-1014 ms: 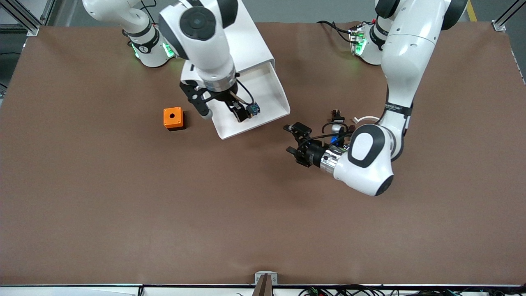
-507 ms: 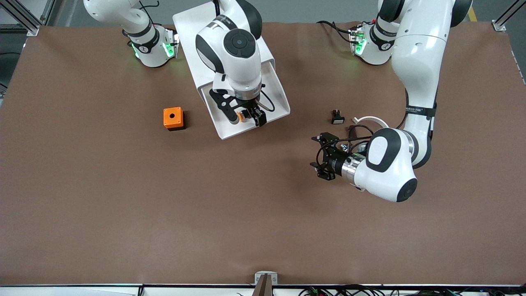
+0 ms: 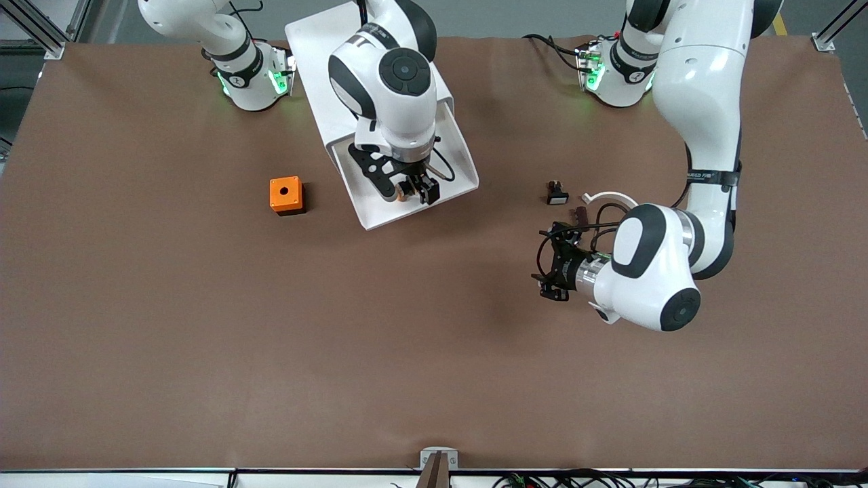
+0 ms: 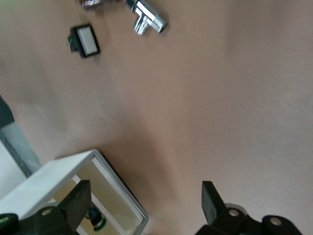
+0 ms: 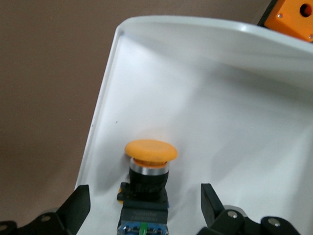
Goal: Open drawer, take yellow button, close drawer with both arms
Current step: 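Grasp the yellow button with the right gripper and lift it out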
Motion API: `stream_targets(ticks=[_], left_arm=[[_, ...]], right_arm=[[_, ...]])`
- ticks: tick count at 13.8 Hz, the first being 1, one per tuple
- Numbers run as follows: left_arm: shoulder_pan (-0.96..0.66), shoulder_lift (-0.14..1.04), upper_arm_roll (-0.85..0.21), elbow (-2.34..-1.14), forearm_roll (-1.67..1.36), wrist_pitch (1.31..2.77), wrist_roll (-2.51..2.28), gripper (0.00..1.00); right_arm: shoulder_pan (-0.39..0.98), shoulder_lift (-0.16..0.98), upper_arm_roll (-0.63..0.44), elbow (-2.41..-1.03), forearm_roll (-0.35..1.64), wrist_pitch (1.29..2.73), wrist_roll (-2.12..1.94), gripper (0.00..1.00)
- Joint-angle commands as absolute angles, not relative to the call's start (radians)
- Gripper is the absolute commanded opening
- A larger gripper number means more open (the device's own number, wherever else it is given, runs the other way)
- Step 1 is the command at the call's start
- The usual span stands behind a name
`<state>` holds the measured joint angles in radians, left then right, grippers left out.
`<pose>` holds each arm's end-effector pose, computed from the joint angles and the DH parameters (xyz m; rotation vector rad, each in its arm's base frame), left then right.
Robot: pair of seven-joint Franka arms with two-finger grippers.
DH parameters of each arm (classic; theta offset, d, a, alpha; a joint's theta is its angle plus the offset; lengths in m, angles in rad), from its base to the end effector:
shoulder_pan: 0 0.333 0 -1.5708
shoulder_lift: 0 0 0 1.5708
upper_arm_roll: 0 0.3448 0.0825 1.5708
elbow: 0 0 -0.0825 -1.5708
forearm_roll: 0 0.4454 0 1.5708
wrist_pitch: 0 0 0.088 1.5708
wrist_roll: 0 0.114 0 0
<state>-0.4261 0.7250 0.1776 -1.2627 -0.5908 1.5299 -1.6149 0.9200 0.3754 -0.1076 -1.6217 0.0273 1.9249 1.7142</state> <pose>0.7171 -0.2816 0.3070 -2.1717 -1.9450 0.9508 0.4895 0.5311 0.3958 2.7608 -1.3440 -0.0115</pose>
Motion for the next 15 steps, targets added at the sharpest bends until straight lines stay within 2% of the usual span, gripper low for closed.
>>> stream_targets(ticks=[1, 5, 8, 9, 10, 11, 12, 15], left_arm=[[-0.436, 0.655, 0.184, -1.275, -0.481, 1.516, -1.546, 0.99], [-0.440, 0.635, 0.179, -1.249, -0.380, 1.561, -1.458, 0.99], [-0.442, 0.614, 0.183, -1.250, -0.342, 1.562, -1.353, 0.99], [-0.442, 0.612, 0.183, -1.250, -0.318, 1.560, -1.332, 1.00], [-0.439, 0.611, 0.183, -1.250, -0.313, 1.560, -1.328, 0.99], [-0.437, 0.611, 0.183, -1.250, -0.313, 1.560, -1.327, 0.99], [-0.439, 0.604, 0.183, -1.252, -0.311, 1.560, -1.306, 1.00], [-0.439, 0.583, 0.179, -1.253, -0.310, 1.560, -1.218, 0.99]], right_arm=[[0.942, 0.370, -0.120, -1.617, 0.003, 1.901, 1.723, 0.97], [0.942, 0.368, -0.118, -1.615, 0.014, 1.902, 1.721, 0.67], [0.949, 0.367, -0.118, -1.614, 0.015, 1.902, 1.730, 0.56], [0.950, 0.365, -0.118, -1.614, 0.015, 1.902, 1.729, 0.41], [0.950, 0.364, -0.118, -1.611, 0.015, 1.902, 1.724, 0.22], [0.946, 0.361, -0.118, -1.609, 0.017, 1.902, 1.721, 0.07], [0.939, 0.357, -0.120, -1.605, 0.017, 1.901, 1.714, 0.02], [0.862, 0.333, -0.123, -1.576, 0.020, 1.876, 1.588, 0.00]])
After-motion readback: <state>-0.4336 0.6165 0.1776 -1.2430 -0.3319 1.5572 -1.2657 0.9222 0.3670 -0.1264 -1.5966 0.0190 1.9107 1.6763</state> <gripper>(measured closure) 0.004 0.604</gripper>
